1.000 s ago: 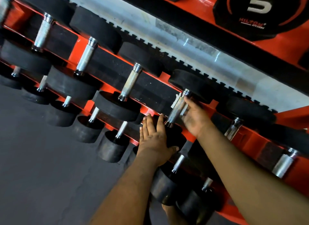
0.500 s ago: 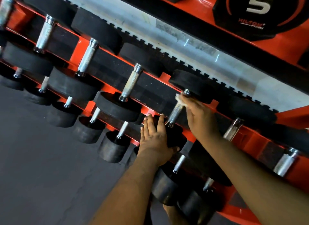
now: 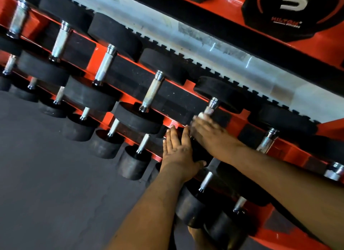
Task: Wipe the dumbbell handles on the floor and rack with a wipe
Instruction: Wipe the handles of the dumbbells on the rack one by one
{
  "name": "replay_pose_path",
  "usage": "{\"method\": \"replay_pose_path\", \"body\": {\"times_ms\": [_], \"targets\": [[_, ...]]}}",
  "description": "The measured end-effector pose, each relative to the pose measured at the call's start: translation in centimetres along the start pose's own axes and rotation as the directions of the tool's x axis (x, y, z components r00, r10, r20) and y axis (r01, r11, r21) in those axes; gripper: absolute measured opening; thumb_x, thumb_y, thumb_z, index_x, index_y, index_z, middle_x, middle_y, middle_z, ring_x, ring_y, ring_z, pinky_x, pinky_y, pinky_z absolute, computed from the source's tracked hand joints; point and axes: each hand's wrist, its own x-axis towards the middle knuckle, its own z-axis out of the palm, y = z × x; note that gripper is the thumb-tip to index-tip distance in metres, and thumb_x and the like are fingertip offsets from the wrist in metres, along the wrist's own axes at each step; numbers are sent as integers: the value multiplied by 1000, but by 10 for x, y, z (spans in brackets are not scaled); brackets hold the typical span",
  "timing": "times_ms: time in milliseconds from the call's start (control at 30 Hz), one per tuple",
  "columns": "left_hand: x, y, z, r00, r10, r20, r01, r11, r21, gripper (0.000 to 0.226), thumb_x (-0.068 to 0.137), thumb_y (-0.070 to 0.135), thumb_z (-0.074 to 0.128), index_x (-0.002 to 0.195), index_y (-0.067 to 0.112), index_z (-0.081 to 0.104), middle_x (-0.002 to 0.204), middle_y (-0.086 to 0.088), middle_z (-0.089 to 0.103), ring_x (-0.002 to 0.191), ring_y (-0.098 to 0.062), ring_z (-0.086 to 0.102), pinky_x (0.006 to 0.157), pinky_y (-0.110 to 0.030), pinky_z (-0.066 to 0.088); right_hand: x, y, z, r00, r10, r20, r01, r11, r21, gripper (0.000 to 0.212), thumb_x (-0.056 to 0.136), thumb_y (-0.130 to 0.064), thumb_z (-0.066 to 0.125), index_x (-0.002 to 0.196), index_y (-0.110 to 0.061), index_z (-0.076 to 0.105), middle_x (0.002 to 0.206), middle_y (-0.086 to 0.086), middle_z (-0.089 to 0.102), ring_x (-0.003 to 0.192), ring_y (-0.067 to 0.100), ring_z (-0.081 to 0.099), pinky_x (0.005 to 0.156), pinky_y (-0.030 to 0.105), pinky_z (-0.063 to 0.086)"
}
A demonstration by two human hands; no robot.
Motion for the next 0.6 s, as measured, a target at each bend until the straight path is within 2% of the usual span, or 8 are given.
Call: {"method": "replay_pose_path", "body": {"times_ms": [67,100,200,233,333,400,533,600], "targets": [[0,1,0,1000,-1,4,1,1000,-2,126,81,52,78,159,32,-19,161,-13,-37,149,-27,-33,125,-44,-12,5,14,-2,985,-172,19,171,984,40,60,91,-15,29,149,-13,45,156,10,42,151,31,27,124,52,15],[0,0,0,1000,-2,5,2,1000,-3,126,81,52,78,158,32,-19,161,-13,-37,149,-28,-33,124,-44,-13,7,26,-5,987,-160,-19,160,987,31,59,89,-11,33,147,-14,48,153,9,46,149,29,31,124,51,14],[0,0,0,1000,2,9,-2,1000,-10,126,81,51,79,158,33,-19,160,-12,-39,149,-27,-34,124,-44,-13,5,39,-13,989,112,-93,-111,994,24,61,89,-6,30,149,-8,44,155,14,44,149,30,31,124,47,12],[0,0,1,1000,2,8,-2,1000,-11,126,81,51,79,158,33,-19,160,-12,-39,148,-27,-34,125,-45,-13,3,31,-12,984,138,-110,-136,990,23,60,90,-8,30,148,-7,45,154,16,45,149,32,32,124,48,14],[1,0,1,1000,3,5,-2,1000,-14,125,81,50,79,159,33,-18,160,-10,-40,148,-26,-35,124,-44,-13,0,6,-3,994,-49,-98,58,994,94,56,87,-14,32,135,-9,62,144,11,56,142,30,43,120,46,20],[1,-1,1,1000,5,-2,-5,1000,-12,125,81,51,78,159,33,-18,160,-11,-39,149,-26,-34,125,-44,-13,-1,16,-4,973,-178,-146,192,978,85,51,87,-14,40,132,-12,64,144,6,58,141,26,46,120,46,22],[0,0,1,1000,4,2,-4,1000,-14,125,81,51,79,159,33,-17,161,-11,-38,149,-26,-34,125,-45,-11,-3,31,-7,988,14,-151,3,994,112,62,89,-6,37,150,-11,44,159,9,38,151,26,27,125,49,13],[0,0,1,1000,5,-3,-5,1000,-8,125,81,51,79,159,33,-18,160,-11,-38,148,-26,-35,125,-46,-11,-4,18,-2,986,-16,-167,45,985,166,60,86,-6,45,145,-10,52,156,8,44,148,28,33,123,49,21]]}}
